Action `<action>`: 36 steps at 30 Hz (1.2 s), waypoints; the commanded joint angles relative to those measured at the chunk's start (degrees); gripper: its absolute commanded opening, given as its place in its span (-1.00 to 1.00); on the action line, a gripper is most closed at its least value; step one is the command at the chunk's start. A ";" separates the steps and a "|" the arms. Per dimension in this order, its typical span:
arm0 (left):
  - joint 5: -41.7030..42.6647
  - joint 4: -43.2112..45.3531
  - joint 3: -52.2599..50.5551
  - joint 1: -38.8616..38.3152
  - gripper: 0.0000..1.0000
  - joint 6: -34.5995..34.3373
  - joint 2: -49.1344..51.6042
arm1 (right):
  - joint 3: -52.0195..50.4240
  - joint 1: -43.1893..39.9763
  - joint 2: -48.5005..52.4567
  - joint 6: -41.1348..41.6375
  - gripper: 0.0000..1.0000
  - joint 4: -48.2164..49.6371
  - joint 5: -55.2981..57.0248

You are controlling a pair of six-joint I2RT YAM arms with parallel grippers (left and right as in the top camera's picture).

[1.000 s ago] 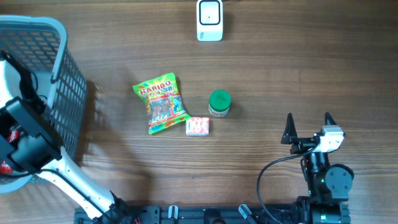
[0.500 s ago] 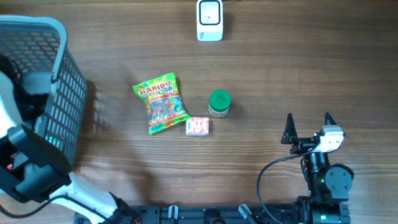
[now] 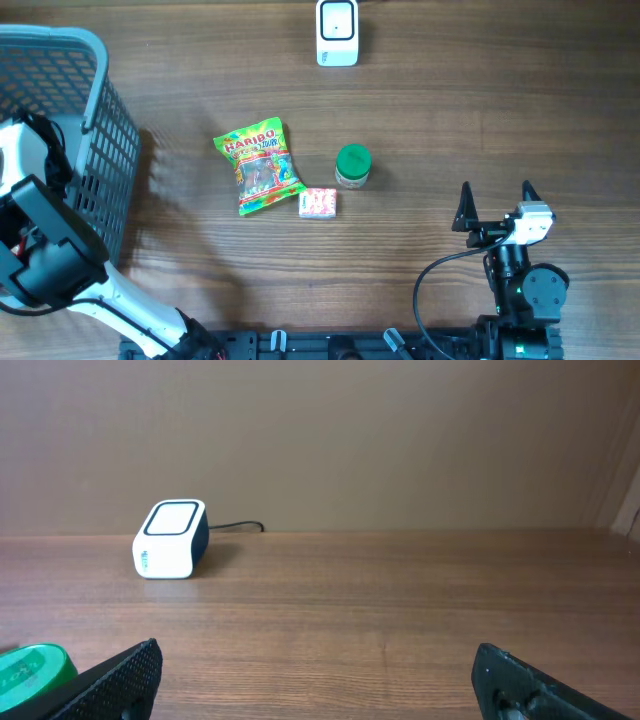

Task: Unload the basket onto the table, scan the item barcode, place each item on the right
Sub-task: 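Reach into the basket and grasp the mint-green wipes pack, then carry the wipes pack and drop it right of the jar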

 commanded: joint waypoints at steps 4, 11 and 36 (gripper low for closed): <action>-1.99 6.32 -13.88 2.97 -0.81 -3.08 1.68 | -0.07 -0.09 -0.35 0.37 0.99 0.15 -0.42; 6.10 -4.31 0.83 3.91 -0.92 -2.84 1.55 | -0.07 -0.09 -0.35 0.37 0.99 0.15 -0.42; 36.54 -18.01 72.37 -44.54 -0.92 12.41 -8.76 | -0.07 -0.09 -0.35 0.37 0.99 0.15 -0.42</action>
